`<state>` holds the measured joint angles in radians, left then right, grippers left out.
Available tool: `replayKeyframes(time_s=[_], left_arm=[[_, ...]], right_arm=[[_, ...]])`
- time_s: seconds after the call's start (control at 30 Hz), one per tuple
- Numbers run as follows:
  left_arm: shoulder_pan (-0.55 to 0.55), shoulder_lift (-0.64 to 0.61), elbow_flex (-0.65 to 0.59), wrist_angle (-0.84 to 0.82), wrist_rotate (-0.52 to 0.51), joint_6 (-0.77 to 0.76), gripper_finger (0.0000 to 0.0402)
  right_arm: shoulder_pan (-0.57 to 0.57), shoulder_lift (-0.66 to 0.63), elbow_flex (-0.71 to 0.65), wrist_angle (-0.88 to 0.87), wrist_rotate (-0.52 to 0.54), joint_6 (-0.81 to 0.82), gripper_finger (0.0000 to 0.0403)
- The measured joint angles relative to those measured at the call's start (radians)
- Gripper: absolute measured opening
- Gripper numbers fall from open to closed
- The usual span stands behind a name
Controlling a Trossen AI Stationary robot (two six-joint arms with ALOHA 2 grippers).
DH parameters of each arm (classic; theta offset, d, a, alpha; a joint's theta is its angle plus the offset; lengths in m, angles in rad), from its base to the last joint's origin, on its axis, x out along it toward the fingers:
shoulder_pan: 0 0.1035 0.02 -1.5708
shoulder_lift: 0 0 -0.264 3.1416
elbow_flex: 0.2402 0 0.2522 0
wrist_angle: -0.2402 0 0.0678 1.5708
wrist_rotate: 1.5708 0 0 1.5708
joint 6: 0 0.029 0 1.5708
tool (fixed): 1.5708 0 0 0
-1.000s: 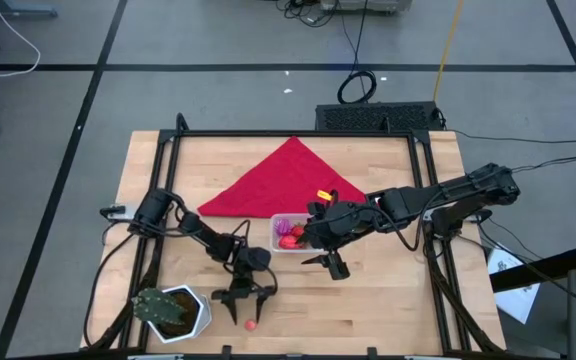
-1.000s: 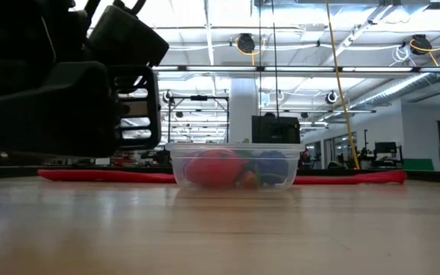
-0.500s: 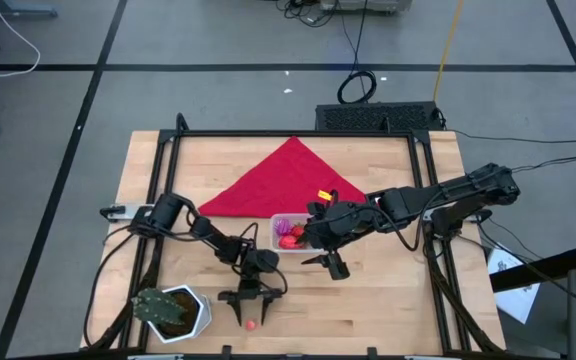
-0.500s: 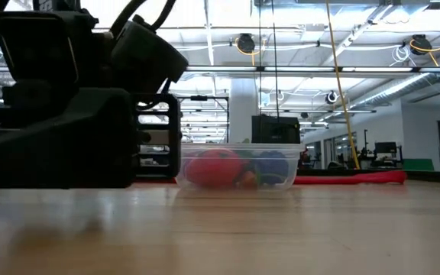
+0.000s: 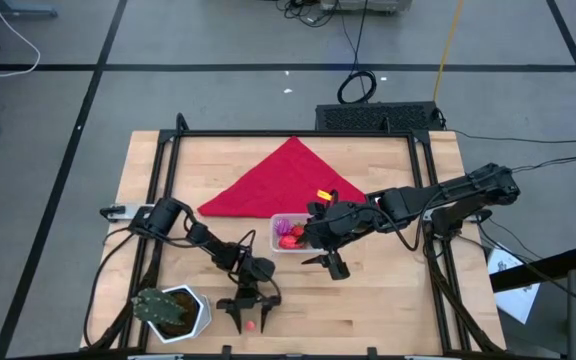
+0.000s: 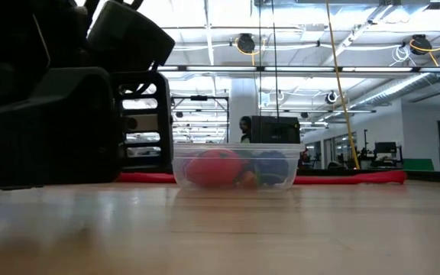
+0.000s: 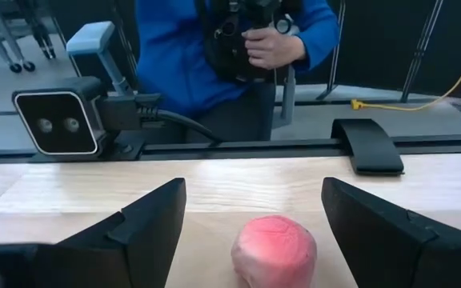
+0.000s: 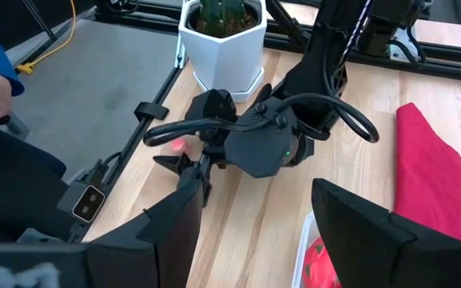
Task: Pick and placing Produce into tupperware
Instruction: Put the pink peach in the transparent bin
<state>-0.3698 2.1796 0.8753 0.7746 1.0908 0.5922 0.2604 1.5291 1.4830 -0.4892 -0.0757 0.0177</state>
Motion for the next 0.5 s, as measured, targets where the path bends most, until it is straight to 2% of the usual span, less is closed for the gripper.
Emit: replayKeyframes(time_s=[0.33, 0.5], left_arm=[[0.002, 0.000, 0.000, 0.001, -0.001, -0.016, 0.0296], [0.000, 0.000, 0.000, 0.000, -0.098, -0.079, 0.0296]], right_arm=[[0.000, 0.000, 0.000, 0.000, 0.000, 0.000, 0.0228], [0.000, 0.000, 0.000, 0.008, 0.000, 0.000, 0.0228]])
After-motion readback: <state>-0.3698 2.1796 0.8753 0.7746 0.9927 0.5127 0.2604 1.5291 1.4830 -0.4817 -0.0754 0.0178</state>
